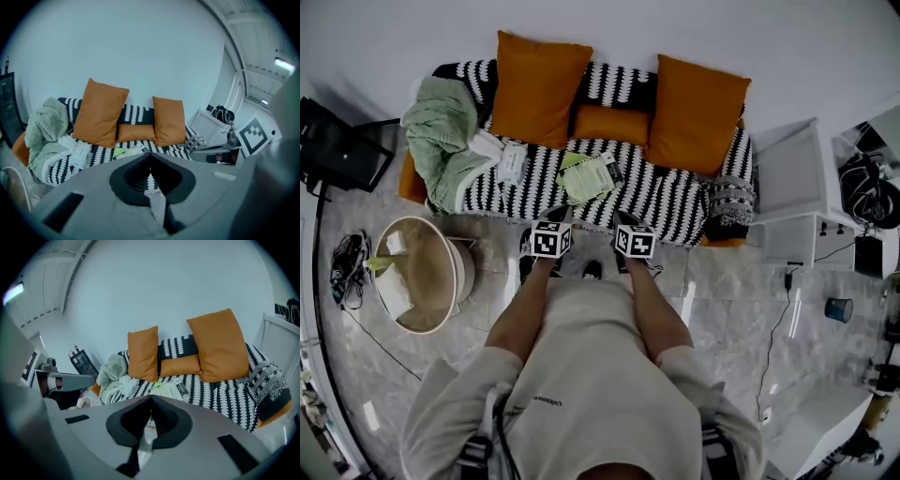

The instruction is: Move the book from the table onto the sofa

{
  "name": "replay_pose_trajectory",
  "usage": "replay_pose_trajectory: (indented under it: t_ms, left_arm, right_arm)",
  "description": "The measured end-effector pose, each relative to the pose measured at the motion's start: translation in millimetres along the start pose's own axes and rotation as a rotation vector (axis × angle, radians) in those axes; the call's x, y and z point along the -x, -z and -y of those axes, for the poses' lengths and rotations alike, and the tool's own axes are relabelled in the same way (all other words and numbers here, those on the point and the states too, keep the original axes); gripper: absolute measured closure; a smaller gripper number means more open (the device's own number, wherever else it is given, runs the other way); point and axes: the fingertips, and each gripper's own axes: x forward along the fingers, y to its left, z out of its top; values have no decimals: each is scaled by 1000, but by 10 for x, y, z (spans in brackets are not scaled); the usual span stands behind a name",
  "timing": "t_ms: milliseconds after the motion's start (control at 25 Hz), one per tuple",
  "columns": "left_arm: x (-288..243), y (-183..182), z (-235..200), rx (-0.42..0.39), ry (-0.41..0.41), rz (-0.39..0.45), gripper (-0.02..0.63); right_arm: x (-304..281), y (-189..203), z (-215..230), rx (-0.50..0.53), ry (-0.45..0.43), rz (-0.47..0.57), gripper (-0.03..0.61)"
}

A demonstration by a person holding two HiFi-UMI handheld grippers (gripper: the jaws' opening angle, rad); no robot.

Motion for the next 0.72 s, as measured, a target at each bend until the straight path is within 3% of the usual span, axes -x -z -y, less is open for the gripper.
replay_pose_trajectory:
  t_ms: [200, 360, 720]
  left_arm:
    - [20, -11, -62, 9, -4, 27, 604]
    - [11, -109, -74, 24, 19, 56, 604]
    - [-21, -30, -88, 14, -7, 22, 604]
  right_arm:
    - [-6, 85, 110, -108, -28, 7, 572]
    - [-39, -24, 69, -87, -38, 36, 572]
    - [-21, -9, 90, -79, -42, 39, 572]
